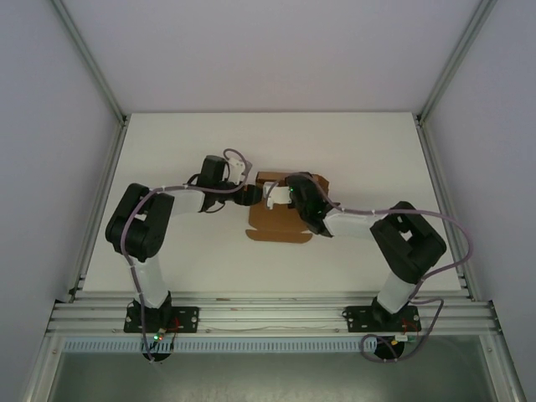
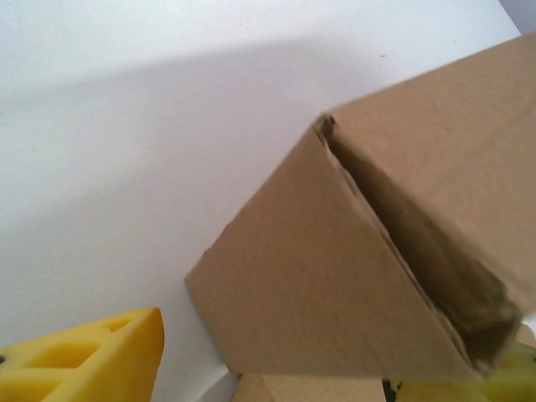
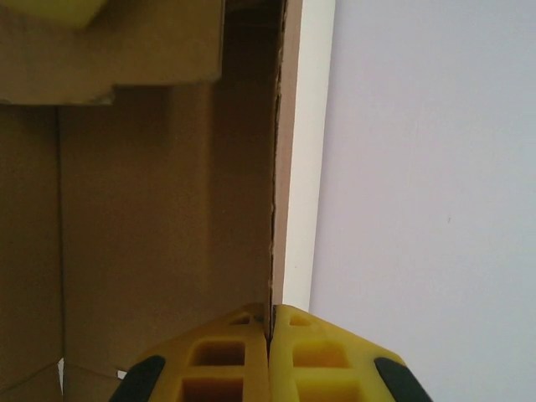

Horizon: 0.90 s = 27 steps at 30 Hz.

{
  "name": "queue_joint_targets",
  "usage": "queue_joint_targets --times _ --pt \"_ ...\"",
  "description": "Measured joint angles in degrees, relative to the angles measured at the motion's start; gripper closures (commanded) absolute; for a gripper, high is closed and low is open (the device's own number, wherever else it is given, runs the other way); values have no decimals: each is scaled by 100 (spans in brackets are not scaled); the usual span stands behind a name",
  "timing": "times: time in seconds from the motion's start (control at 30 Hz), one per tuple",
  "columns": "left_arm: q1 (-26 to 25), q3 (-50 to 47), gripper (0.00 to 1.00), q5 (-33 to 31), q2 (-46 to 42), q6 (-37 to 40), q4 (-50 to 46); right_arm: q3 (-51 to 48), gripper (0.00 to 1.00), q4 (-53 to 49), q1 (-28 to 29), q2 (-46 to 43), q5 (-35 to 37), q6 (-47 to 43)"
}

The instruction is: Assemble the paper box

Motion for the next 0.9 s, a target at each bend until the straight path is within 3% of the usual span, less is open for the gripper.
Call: queue_joint_targets --times 0.2,0.43,0.8,0.9 --pt "-208 -363 53 -579 -39 76 387 -125 100 114 157 0 164 2" --pt "-393 -592 66 -1130 -168 92 732 -175 100 66 258 -42 221 28" --pt "-656 -584 76 -1853 -208 127 793 -166 100 -149 293 -90 374 341" --pt "-732 -573 80 -2033 -208 170 782 -138 91 -238 304 -109 389 544"
